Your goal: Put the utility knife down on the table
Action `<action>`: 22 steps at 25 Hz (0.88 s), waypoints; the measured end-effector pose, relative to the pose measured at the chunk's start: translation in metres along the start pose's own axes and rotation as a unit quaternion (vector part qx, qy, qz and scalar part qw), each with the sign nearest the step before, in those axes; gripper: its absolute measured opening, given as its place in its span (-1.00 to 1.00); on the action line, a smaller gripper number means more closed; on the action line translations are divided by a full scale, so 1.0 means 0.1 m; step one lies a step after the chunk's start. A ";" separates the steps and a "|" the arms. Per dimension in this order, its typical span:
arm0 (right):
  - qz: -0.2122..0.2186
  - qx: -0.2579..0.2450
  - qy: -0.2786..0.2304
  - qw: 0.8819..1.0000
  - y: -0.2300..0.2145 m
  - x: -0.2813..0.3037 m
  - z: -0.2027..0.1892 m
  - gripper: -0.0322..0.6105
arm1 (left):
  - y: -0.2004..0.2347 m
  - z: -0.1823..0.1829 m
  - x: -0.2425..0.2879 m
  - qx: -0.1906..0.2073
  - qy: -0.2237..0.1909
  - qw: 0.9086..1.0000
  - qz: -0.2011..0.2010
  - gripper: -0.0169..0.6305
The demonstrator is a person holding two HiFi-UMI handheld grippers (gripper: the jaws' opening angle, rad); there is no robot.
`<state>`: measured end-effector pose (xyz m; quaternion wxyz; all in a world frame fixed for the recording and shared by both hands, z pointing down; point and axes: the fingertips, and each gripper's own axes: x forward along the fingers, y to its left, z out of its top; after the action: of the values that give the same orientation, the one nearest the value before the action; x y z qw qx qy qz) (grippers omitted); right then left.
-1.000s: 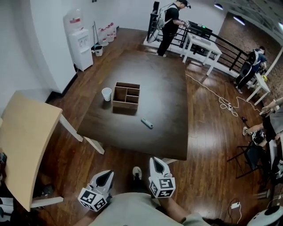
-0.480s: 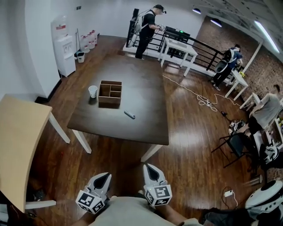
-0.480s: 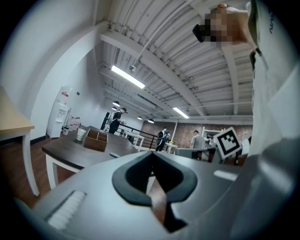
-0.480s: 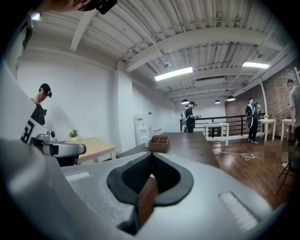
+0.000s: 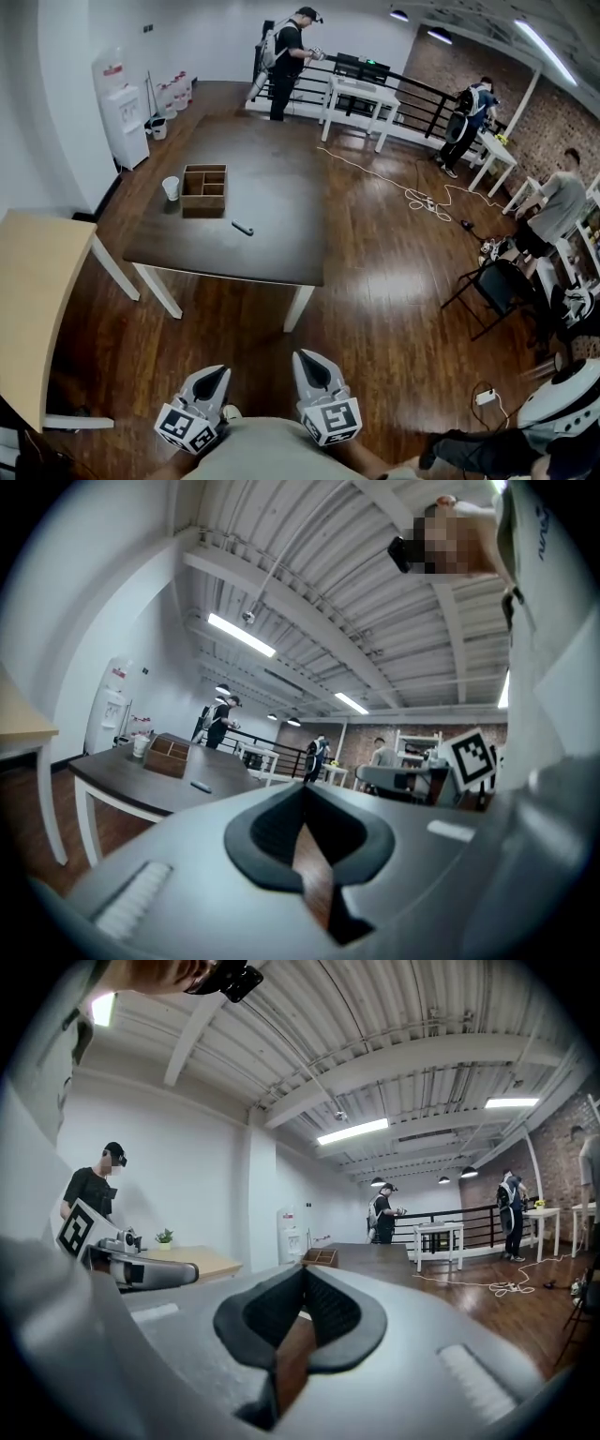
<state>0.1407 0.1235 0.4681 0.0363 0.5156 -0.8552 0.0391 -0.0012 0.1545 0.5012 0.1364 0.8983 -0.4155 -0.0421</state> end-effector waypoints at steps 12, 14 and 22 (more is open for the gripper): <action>0.081 0.009 -0.002 0.997 -0.18 -1.04 -0.26 -0.89 | -1.17 -0.53 -0.07 0.008 0.019 0.999 0.040 -0.94; 0.093 0.006 -0.002 0.996 -0.14 -1.19 -0.27 -0.90 | -1.29 -0.55 -0.13 0.011 0.016 0.999 0.050 -0.94; 0.123 0.003 0.028 0.992 -0.08 -1.52 -0.51 -0.90 | -1.56 -0.74 -0.28 0.001 0.011 0.998 0.066 -0.94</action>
<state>0.2200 0.2586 0.5030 0.0538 0.4057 -0.9104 0.0601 0.1095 0.2877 0.5270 0.1426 0.8697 -0.4720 -0.0230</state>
